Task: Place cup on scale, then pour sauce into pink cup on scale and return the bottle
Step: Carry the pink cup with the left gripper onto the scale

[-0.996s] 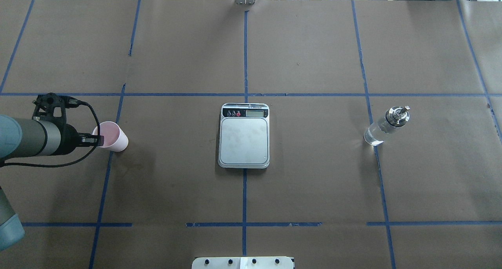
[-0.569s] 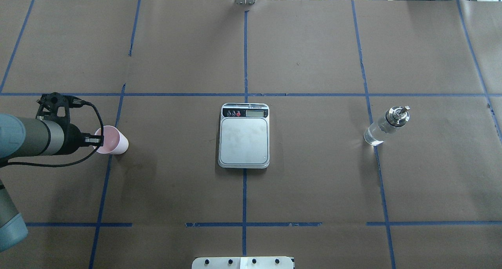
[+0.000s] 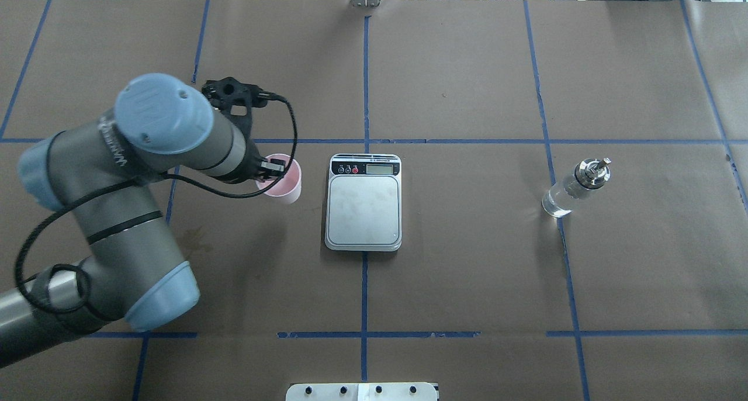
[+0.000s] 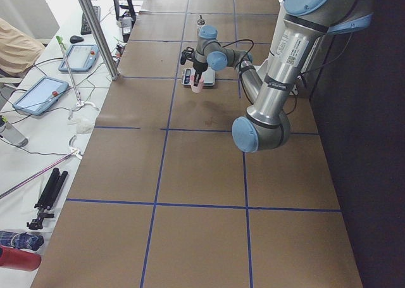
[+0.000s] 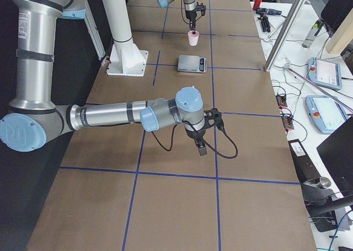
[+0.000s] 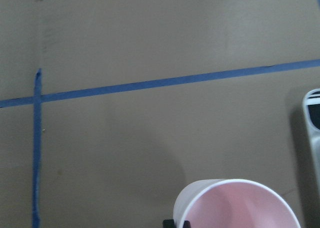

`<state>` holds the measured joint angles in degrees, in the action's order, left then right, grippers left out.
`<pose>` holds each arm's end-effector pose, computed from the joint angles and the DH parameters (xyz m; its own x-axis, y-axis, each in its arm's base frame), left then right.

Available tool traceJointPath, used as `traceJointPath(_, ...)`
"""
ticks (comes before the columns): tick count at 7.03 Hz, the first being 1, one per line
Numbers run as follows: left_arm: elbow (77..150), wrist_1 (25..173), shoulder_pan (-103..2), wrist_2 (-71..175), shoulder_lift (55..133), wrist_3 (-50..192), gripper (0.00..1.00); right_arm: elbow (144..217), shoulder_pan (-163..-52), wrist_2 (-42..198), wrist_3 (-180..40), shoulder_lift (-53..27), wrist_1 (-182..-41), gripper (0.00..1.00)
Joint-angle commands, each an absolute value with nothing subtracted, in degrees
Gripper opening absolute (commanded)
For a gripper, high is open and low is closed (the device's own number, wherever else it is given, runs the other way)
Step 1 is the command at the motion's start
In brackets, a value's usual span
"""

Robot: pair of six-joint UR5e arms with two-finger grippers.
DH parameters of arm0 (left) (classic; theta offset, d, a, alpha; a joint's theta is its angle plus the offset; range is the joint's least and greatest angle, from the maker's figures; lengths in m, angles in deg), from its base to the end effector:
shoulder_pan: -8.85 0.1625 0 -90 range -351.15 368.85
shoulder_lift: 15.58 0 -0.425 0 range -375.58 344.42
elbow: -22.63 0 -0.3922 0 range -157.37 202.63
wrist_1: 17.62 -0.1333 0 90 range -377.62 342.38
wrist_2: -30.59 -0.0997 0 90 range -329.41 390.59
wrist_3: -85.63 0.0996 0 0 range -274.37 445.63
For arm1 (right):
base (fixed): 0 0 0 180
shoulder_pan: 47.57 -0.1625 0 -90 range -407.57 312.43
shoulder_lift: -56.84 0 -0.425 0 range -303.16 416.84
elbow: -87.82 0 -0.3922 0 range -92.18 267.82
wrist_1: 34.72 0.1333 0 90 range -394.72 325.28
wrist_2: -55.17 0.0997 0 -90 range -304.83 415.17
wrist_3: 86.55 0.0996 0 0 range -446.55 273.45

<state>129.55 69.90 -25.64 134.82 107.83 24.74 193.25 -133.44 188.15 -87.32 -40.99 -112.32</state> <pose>0.4518 -0.4424 0.2063 0.6772 0.1069 -0.7280 0.0792 0.9730 0.2166 0.0329 -0.4530 0.5660 0.7119 -0.2978 0.6360 0.0773 0.9333 0.3506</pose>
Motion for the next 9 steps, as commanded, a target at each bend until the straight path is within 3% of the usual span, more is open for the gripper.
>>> traceJointPath(1, 114.28, 70.7, -23.24, 135.97, 122.62, 19.02, 0.0, 193.12, -133.44, 188.15, -87.25, -40.99, -112.33, 1.0)
traceJointPath(5, 112.27, 75.2, -21.56, 135.97, 122.68, 18.3, 0.0, 193.29, -133.44, 188.15, -87.17, -40.99, -112.33, 1.0)
traceJointPath(6, 112.45, 75.2, -21.56, 135.97, 122.41, 18.48, 0.06, 193.29, -133.44, 188.15, -87.17, -40.99, -112.33, 1.0)
traceJointPath(8, 112.8, 75.2, -21.56, 135.97, 121.71, 18.66, 0.4, 193.29, -133.44, 188.15, -87.17, -40.99, -112.33, 1.0)
traceJointPath(9, 112.89, 75.37, -21.64, 135.88, 121.27, 18.74, 0.65, 193.29, -133.44, 188.15, -87.17, -40.99, -112.33, 1.0)
